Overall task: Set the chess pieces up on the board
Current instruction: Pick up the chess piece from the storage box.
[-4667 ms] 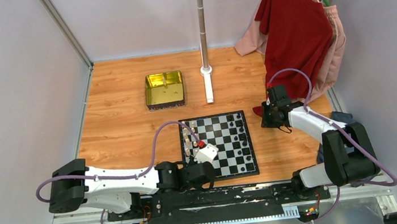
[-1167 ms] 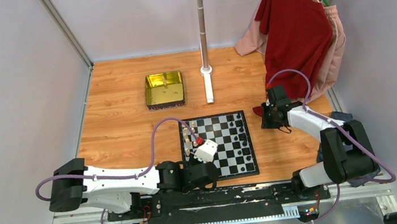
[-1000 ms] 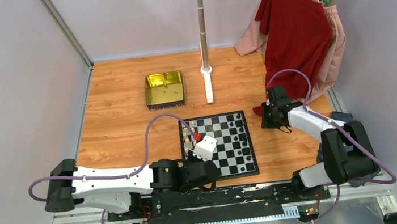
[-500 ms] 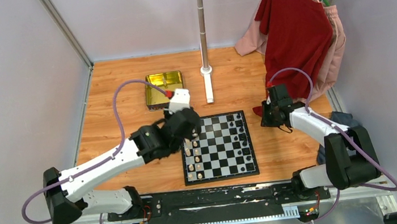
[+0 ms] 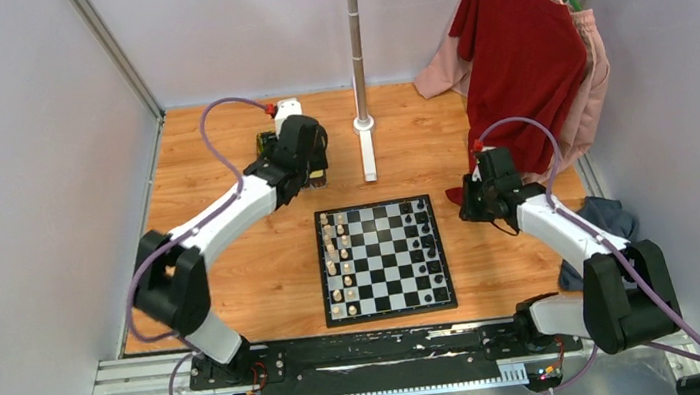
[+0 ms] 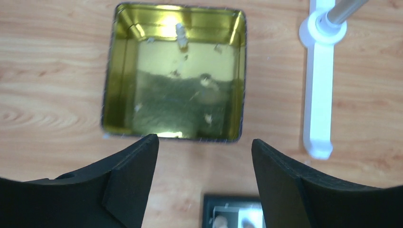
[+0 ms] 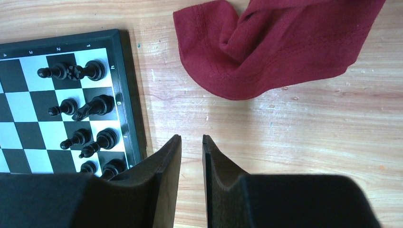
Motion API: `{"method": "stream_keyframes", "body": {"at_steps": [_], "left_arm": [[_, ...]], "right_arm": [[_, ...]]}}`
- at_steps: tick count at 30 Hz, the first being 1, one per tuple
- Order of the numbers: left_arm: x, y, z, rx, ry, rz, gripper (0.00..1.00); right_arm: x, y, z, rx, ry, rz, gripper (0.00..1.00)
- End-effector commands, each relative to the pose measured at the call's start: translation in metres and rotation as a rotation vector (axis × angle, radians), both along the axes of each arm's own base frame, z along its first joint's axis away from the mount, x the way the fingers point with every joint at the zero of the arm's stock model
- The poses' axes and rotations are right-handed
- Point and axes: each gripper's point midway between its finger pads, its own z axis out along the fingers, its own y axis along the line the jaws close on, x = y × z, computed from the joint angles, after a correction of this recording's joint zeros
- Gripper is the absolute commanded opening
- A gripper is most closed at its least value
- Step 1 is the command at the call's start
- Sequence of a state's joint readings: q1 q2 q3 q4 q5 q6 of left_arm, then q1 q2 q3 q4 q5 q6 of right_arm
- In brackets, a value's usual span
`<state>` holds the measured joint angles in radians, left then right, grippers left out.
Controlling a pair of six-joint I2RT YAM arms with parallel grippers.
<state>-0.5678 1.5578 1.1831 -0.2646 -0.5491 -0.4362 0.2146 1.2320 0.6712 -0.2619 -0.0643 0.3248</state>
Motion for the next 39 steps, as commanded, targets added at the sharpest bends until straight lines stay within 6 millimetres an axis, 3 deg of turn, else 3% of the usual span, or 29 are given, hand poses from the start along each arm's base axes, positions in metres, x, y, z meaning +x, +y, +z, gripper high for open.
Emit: {"method": "stream_keyframes", "body": {"at_steps": [1,8,15,22,39], "left_arm": [[0.058,-0.019,-0.001,-0.064,-0.059,-0.023,0.78],[0.130,0.001,-0.038,-0.092,-0.032,0.054,0.76],[0.166,0.026,-0.068,-0.133,-0.012,0.108,0.72],[0.179,0.031,-0.083,-0.110,0.010,0.087,0.68],[0.168,0.040,-0.104,-0.058,0.048,0.079,0.62]], "right_arm": [[-0.014,0.006,-0.010,-0.004,0.045,0.030,0.28],[-0.020,0.016,-0.012,-0.011,0.048,0.071,0.28],[-0.022,0.019,-0.017,-0.023,0.062,0.085,0.28],[-0.022,0.022,-0.024,-0.016,0.084,0.084,0.28],[-0.023,0.023,-0.026,-0.012,0.088,0.088,0.28]]}}
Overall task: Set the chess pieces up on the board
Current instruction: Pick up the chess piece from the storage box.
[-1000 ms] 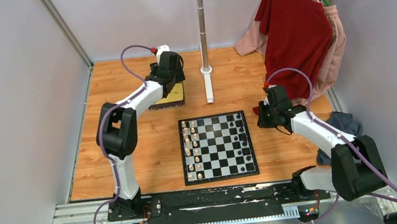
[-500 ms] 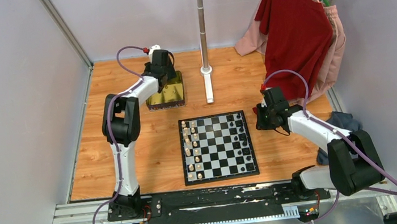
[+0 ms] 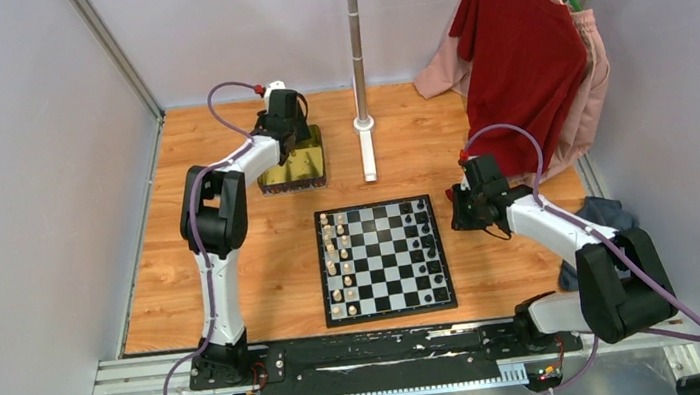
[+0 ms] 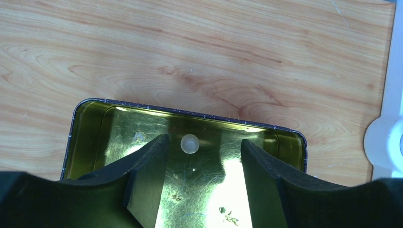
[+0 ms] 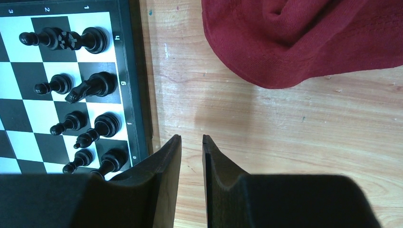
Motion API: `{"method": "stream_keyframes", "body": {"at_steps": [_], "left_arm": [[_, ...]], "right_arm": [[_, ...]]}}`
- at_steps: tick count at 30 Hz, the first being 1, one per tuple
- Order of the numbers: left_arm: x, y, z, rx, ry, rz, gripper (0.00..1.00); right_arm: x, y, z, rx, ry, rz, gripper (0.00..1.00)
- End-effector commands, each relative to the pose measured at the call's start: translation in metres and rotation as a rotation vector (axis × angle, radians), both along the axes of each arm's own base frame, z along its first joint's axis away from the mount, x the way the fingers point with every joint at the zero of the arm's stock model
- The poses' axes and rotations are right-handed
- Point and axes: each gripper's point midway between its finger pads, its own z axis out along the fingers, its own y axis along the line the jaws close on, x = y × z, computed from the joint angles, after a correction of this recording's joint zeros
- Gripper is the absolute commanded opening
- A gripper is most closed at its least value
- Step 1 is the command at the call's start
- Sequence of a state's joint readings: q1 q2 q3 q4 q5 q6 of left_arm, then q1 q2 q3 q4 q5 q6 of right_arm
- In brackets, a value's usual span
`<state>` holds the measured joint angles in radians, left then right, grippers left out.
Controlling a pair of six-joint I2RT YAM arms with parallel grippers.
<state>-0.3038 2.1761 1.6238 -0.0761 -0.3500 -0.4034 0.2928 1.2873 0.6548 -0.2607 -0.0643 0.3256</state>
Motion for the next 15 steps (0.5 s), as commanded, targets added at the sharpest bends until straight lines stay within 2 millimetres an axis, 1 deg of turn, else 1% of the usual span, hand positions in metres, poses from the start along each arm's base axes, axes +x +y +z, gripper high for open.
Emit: {"method": "stream_keyframes", "body": {"at_steps": [1,9,12,15], "left_arm": [[0.001,0.007,-0.008,0.029,0.007,-0.006,0.62],[0.003,0.013,-0.017,0.043,0.021,-0.004,0.59],[0.003,0.013,-0.020,0.044,0.026,-0.005,0.55],[0.003,0.013,-0.022,0.042,0.030,-0.006,0.55]], "right_arm": [[-0.009,0.003,-0.005,0.004,0.021,0.011,0.28],[-0.009,0.002,-0.004,-0.001,0.017,0.010,0.28],[-0.010,0.002,-0.004,-0.004,0.019,0.010,0.28],[-0.010,0.002,-0.005,-0.006,0.021,0.012,0.28]]}}
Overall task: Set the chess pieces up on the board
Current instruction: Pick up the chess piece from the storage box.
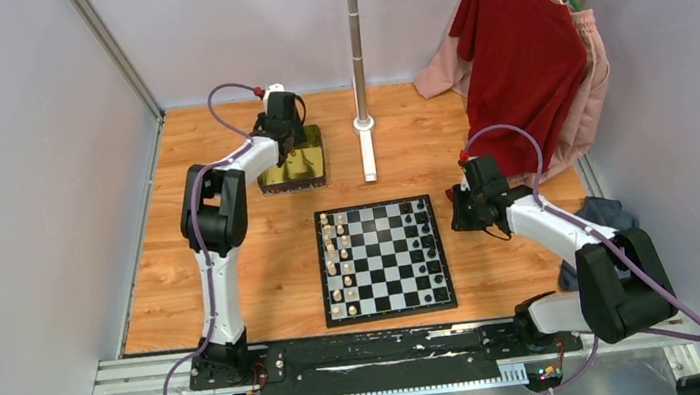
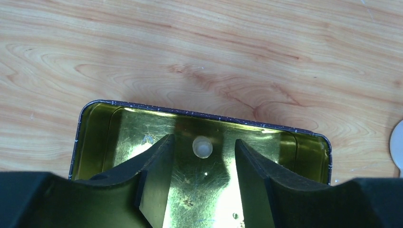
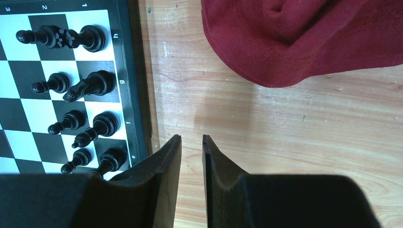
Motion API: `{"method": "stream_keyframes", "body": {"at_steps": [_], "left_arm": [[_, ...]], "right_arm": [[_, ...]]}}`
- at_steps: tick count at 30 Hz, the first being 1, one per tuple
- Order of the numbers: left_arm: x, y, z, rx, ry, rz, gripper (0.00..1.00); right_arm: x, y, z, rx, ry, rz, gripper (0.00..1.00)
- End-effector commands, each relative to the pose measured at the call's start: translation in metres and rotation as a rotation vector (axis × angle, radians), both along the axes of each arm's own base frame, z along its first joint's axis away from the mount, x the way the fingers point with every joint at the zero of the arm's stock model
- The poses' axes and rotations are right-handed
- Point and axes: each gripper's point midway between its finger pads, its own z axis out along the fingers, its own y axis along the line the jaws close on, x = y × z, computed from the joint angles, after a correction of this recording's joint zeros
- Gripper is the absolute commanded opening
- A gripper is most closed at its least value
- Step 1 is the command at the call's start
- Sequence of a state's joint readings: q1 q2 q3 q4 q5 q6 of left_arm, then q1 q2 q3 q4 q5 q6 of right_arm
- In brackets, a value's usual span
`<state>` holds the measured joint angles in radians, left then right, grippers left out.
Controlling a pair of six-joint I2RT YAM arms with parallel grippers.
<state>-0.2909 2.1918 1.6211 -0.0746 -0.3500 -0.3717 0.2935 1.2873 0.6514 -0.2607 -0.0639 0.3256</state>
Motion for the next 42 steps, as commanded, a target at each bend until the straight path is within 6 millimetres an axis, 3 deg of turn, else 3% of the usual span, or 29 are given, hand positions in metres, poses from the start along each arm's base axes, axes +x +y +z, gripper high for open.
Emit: {"method": "stream_keyframes", "body": {"at_steps": [1,7,24,35,42], "left_arm": [[0.003,0.005,-0.013,0.012,0.014,0.000,0.53],[0.004,0.006,-0.014,0.017,0.013,-0.002,0.49],[-0.003,0.009,-0.007,0.014,0.010,0.004,0.11],[-0.017,0.012,0.030,0.000,-0.021,0.005,0.00],[-0.038,0.017,0.081,-0.004,-0.062,-0.010,0.00]], "right_arm": [[-0.009,0.002,-0.004,-0.005,0.019,0.011,0.28],[-0.008,0.002,-0.005,-0.009,0.022,0.011,0.28],[-0.007,0.001,-0.007,-0.019,0.029,0.007,0.28],[-0.003,0.002,-0.008,-0.015,0.035,0.006,0.28],[-0.001,0.003,-0.008,-0.012,0.036,0.004,0.28]]}}
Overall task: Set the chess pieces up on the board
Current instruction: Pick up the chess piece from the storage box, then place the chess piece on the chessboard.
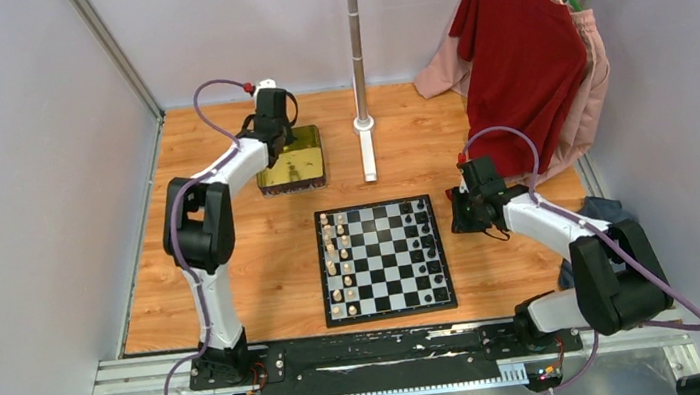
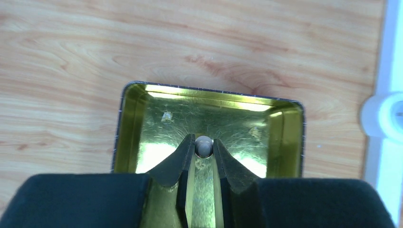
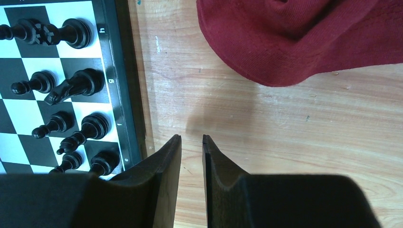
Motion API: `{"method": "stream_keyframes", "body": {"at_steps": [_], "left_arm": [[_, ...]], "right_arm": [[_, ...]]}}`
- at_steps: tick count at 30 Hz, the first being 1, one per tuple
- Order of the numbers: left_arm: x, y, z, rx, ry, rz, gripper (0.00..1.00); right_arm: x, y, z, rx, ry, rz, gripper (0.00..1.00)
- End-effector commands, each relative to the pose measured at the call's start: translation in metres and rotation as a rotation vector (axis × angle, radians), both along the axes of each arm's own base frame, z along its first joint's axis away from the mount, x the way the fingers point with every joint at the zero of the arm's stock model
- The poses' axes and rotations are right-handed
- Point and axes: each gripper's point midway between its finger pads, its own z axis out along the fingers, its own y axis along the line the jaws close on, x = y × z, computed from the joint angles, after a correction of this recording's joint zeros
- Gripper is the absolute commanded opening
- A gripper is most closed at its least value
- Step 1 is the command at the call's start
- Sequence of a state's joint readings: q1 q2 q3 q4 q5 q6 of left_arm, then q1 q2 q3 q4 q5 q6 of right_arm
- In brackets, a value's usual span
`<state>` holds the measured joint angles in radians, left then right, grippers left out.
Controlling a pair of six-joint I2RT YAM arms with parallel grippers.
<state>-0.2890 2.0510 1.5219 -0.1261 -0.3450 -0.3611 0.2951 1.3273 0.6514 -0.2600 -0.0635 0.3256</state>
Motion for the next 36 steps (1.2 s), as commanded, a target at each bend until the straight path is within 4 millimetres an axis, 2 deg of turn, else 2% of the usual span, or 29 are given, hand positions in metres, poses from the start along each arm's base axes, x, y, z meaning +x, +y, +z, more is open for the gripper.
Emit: {"method": "stream_keyframes", "body": {"at_steps": [1,7,10,14,19,24,28,32,36], "left_arm": [[-0.014,0.007,0.060,-0.019,-0.077,-0.007,0.00],[-0.049,0.005,0.096,-0.031,-0.097,-0.036,0.00],[-0.075,0.000,0.111,-0.021,-0.099,-0.059,0.00],[-0.125,-0.011,0.118,-0.016,-0.083,-0.107,0.00],[-0.202,-0.026,0.119,-0.021,-0.070,-0.181,0.00],[-0.275,-0.027,0.113,-0.083,-0.078,-0.238,0.00],[-0.320,-0.019,0.110,-0.177,-0.119,-0.278,0.00],[-0.344,-0.023,0.111,-0.204,-0.132,-0.353,0.00],[-0.357,-0.040,0.106,-0.173,-0.115,-0.451,0.00]], "right_arm": [[0.002,0.003,0.002,-0.002,-0.002,0.002,0.28],[0.004,0.002,0.005,-0.005,-0.007,-0.002,0.27],[0.003,0.000,0.007,-0.013,-0.014,-0.007,0.28],[0.002,-0.004,0.009,-0.021,-0.027,-0.014,0.28],[0.004,-0.005,0.009,-0.024,-0.030,-0.017,0.28],[0.006,-0.008,0.010,-0.035,-0.039,-0.024,0.28],[0.008,-0.008,0.009,-0.039,-0.036,-0.025,0.27],[0.009,-0.009,0.010,-0.046,-0.038,-0.026,0.27],[0.008,-0.010,0.010,-0.050,-0.038,-0.026,0.27]]}}
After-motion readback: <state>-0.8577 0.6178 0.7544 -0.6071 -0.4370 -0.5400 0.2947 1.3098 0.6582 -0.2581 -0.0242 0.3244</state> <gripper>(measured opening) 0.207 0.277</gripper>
